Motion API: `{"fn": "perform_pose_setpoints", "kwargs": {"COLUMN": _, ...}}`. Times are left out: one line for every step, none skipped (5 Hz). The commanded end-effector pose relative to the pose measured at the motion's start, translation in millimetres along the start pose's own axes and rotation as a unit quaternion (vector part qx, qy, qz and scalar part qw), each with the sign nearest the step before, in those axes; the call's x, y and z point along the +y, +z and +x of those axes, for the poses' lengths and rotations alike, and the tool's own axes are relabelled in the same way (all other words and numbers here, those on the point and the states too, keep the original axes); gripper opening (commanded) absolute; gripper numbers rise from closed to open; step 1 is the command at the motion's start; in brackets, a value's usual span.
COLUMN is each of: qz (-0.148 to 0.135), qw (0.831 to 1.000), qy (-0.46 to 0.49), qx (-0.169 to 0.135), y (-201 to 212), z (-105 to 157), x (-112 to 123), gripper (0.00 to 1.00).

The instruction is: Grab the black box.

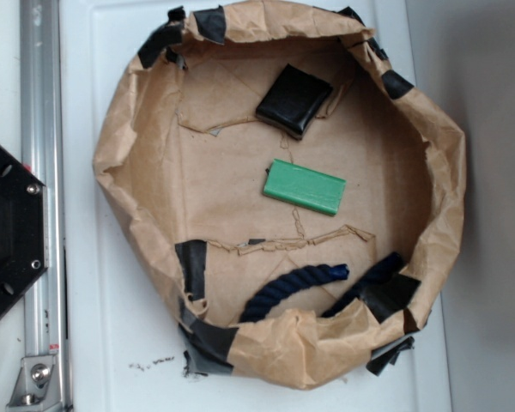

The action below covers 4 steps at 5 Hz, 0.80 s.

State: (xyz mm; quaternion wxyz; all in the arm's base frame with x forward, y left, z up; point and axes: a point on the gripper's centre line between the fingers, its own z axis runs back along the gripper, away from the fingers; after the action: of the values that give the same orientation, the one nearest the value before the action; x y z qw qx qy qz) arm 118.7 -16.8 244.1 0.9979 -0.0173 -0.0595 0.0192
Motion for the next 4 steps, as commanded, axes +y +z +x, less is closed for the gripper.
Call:
{"fn": "perform_pose_setpoints", "kwargs": {"qz": 0.0, "qw": 1.0, "qy": 0.0, "qx": 0.0, "y": 0.0, "z": 0.0, "x": 0.0, "gripper": 1.0}}
{"fn": "perform_pose_setpoints", "kwargs": {"qz": -0.022, "qw": 0.998, "qy": 0.045, "qx": -0.031, "y": -8.4, "z": 45.5, "x": 18.4, "gripper": 1.0}}
{"fn": "perform_pose_setpoints", "kwargs": {"qz": -0.036, "qw": 0.99, "qy": 0.113, "qx": -0.073, "y": -24.1, "z": 81.2, "x": 35.3, "gripper": 1.0}}
{"fn": "perform_pose_setpoints", "kwargs": {"qz": -0.04, "qw": 0.98, "qy": 0.183, "qx": -0.069, "y": -54.1, "z": 106.2, "x": 45.1, "gripper": 1.0}}
